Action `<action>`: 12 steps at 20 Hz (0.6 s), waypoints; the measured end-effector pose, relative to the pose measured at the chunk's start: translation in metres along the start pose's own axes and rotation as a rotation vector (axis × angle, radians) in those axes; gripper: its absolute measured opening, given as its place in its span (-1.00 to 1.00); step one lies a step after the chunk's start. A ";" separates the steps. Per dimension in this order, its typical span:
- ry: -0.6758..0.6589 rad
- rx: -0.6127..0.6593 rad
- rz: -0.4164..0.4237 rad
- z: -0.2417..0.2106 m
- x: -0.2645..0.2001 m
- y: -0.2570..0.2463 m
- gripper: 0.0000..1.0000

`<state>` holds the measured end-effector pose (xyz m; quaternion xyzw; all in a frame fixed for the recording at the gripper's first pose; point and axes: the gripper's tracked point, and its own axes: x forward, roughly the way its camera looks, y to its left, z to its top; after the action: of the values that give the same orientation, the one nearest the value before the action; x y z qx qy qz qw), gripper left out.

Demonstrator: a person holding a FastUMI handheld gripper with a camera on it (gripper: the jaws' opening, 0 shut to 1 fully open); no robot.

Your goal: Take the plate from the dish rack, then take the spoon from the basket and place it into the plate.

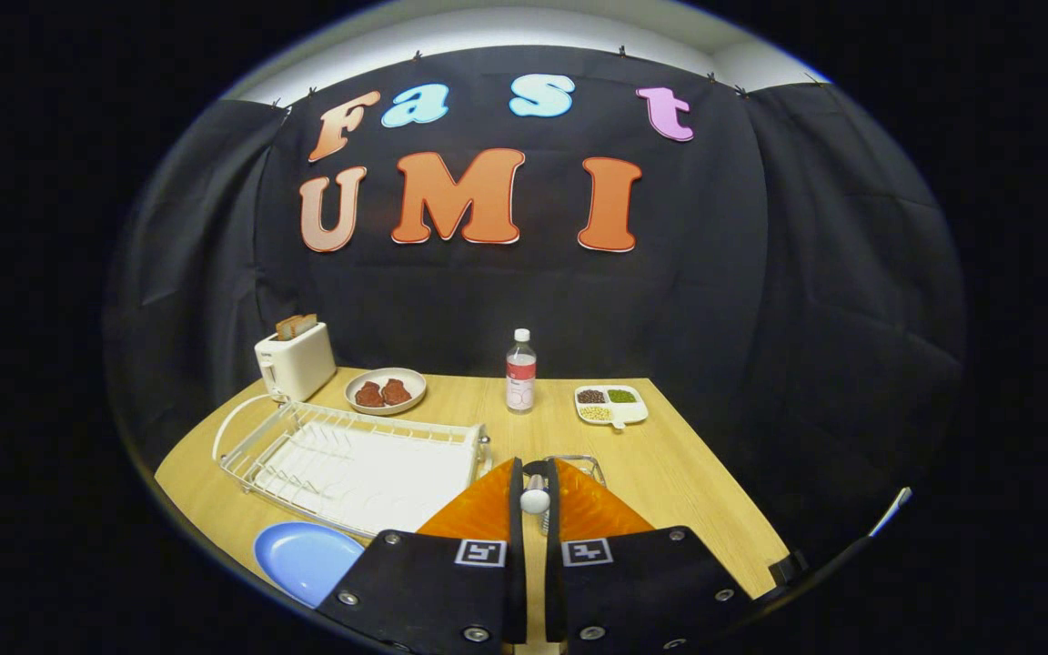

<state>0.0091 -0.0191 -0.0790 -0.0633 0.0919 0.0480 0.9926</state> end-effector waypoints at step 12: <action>0.009 -0.047 0.264 -0.014 -0.076 0.133 -0.84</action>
<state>-0.0815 0.1041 -0.0940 -0.0740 0.1026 0.1800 0.9755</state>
